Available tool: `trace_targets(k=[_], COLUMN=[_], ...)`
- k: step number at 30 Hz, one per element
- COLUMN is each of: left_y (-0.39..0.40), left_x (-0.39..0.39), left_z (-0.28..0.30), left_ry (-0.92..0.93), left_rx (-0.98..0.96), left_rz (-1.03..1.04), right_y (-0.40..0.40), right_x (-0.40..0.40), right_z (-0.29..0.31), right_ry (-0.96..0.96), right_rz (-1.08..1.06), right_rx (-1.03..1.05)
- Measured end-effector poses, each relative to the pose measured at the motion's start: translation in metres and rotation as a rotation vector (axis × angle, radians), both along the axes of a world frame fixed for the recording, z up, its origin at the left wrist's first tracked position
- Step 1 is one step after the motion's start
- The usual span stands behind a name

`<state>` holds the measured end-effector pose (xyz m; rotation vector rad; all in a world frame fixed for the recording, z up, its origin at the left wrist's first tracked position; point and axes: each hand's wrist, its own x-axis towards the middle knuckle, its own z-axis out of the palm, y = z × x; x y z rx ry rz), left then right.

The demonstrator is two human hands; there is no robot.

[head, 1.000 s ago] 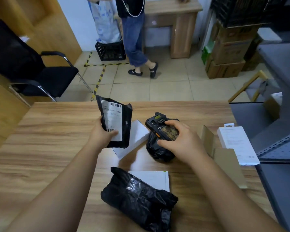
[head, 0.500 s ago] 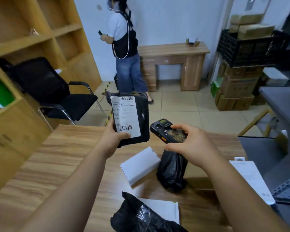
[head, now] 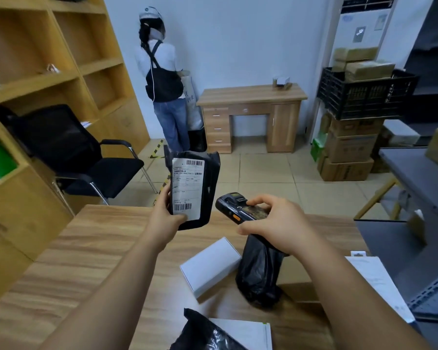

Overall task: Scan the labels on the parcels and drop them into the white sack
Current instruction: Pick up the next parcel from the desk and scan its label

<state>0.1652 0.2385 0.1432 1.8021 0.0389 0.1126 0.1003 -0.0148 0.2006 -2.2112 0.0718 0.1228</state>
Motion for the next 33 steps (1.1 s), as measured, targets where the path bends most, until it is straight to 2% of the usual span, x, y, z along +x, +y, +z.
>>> trace_targets(k=[9, 16, 24, 33], left_y=[0.016, 0.025, 0.020, 0.055], left_x=[-0.015, -0.005, 0.019, 0.028], left_z=[-0.007, -0.007, -0.010, -0.015], left_ry=[0.015, 0.151, 0.334, 0.345], left_rx=[-0.013, -0.279, -0.166, -0.128], left_rz=[0.066, 0.146, -0.087, -0.549], right_y=[0.014, 0.016, 0.032, 0.088], right_x=[-0.002, -0.006, -0.022, -0.062], right_z=[-0.006, -0.010, -0.021, -0.037], right_ry=[-0.004, -0.060, -0.142, -0.236], right_rz=[0.062, -0.030, -0.264, -0.570], right_rx=[0.018, 0.054, 0.097, 0.096])
